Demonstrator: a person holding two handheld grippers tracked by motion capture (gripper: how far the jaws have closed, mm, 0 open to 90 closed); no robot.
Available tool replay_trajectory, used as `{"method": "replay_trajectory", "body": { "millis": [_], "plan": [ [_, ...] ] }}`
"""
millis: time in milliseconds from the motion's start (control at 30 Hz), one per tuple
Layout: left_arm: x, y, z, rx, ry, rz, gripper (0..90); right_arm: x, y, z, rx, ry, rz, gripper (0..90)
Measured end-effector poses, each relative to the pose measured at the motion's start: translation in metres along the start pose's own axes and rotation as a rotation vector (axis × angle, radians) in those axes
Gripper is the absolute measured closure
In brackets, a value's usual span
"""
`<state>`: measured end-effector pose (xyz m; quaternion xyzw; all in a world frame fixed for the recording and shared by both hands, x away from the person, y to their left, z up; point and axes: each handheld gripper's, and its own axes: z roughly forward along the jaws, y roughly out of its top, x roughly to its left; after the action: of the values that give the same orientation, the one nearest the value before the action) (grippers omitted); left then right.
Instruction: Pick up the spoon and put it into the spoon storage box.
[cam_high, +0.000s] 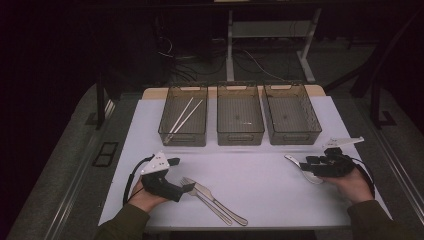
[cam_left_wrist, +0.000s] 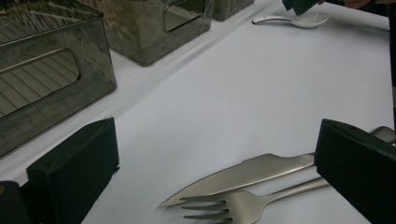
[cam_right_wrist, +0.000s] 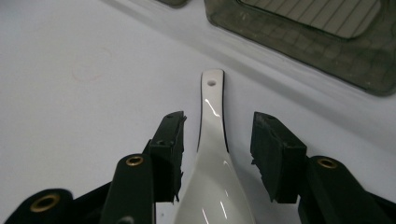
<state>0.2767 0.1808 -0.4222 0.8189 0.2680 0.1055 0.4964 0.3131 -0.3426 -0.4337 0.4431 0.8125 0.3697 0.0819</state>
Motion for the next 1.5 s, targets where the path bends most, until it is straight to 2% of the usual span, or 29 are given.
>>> {"method": "replay_trajectory", "body": {
  "millis": [233, 567, 800, 900, 1233, 1300, 1367, 1500],
  "plan": [
    [0.000, 0.000, 0.000, 0.001, -0.004, 0.002, 0.0, -0.001, -0.006, -0.002, 0.027, 0.000, 0.012, 54.3],
    [0.001, 0.000, 0.000, 0.006, -0.007, 0.004, 0.0, 0.000, -0.010, -0.001, 0.062, -0.007, 0.003, 55.5],
    [0.000, 0.000, 0.000, 0.008, -0.012, 0.005, 0.0, 0.000, -0.010, -0.002, 0.062, -0.010, 0.004, 56.3],
    [0.000, 0.000, 0.000, 0.005, -0.013, 0.004, 0.0, 0.000, -0.012, -0.001, 0.082, -0.017, 0.003, 57.5],
    [0.000, 0.001, 0.000, 0.007, -0.013, 0.004, 0.0, 0.009, -0.014, 0.001, 0.110, -0.023, -0.052, 61.4],
    [0.000, 0.001, 0.000, 0.007, -0.012, 0.005, 0.0, 0.012, -0.014, 0.001, 0.119, -0.009, -0.057, 63.9],
    [0.000, 0.001, 0.000, 0.007, -0.013, 0.007, 0.0, 0.017, -0.014, 0.002, 0.128, -0.043, -0.093, 64.1],
    [0.000, 0.001, 0.000, 0.004, -0.011, 0.001, 0.0, 0.024, -0.014, 0.003, 0.142, -0.086, -0.134, 64.7]
  ]
}}
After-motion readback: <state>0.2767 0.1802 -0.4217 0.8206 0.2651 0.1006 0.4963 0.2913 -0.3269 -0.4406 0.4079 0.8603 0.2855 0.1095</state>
